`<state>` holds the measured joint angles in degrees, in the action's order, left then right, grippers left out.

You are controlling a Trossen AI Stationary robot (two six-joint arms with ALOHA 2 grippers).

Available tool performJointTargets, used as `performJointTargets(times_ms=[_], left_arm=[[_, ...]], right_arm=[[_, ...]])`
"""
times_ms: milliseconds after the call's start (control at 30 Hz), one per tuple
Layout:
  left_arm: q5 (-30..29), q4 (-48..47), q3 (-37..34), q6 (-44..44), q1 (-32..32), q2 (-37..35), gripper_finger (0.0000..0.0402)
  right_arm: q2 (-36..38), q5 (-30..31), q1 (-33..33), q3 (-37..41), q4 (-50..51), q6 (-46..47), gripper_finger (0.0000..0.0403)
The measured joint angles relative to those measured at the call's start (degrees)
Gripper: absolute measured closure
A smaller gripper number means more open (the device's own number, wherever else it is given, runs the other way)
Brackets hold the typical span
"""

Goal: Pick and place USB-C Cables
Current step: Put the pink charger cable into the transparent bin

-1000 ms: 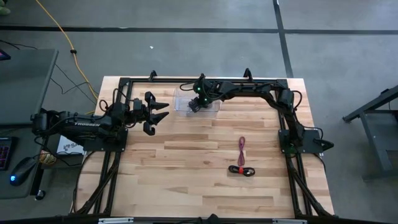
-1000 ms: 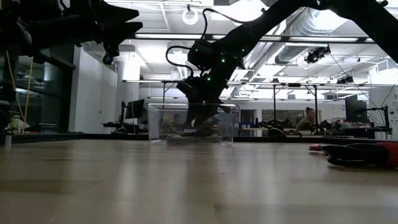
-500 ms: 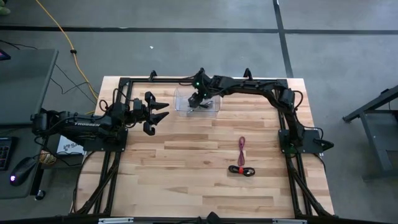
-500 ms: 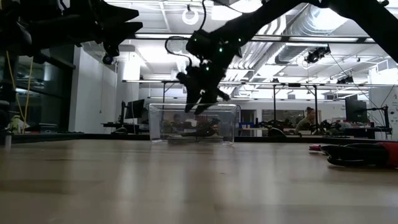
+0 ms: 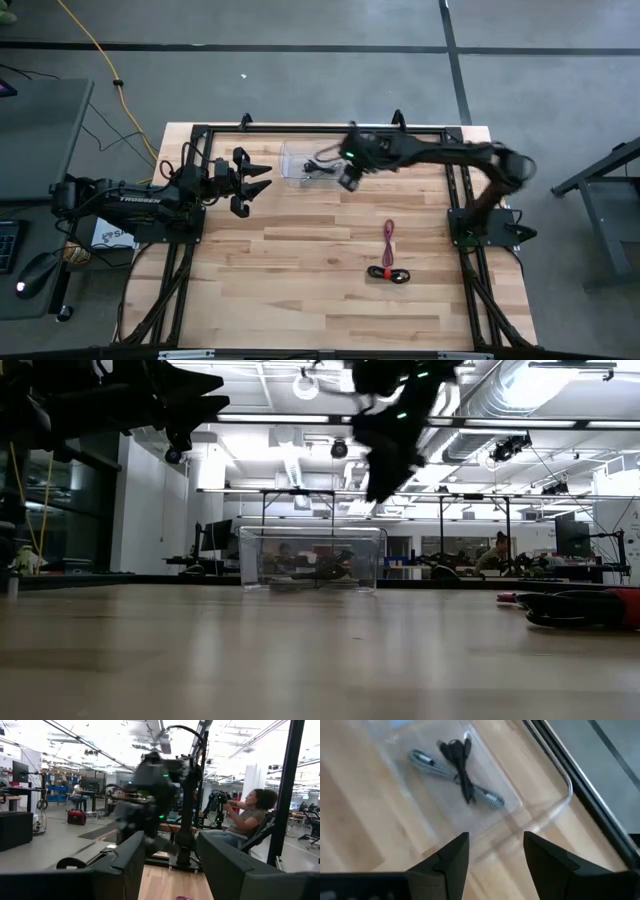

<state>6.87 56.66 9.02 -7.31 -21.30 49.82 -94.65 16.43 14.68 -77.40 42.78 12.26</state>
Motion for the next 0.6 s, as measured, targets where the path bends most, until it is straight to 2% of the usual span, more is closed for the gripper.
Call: performJointTargets(times_ms=[133,300,467,600], left_arm=[[0.00,-0.01,0.00,0.02,0.02,0.00,0.0236],[0.00,-0.01,0.00,0.00,0.00,0.00,0.0236],[0.00,-0.01,0.00,0.02,0.00,0.00,0.0236],[0.00,-0.01,0.00,0.00,0.00,-0.02,0.0236]], right_arm=[[14.11,-0.52,-2.46,16.91,-14.20,2.56,0.0224],[27.92,-5.57,-6.13,36.87,-42.45,0.76,0.0224],[34.95,-7.33,-8.48,50.25,-69.15,-7.23,0.0224],[36.99,-7.44,-8.76,55.09,-80.02,-12.60,0.0224]])
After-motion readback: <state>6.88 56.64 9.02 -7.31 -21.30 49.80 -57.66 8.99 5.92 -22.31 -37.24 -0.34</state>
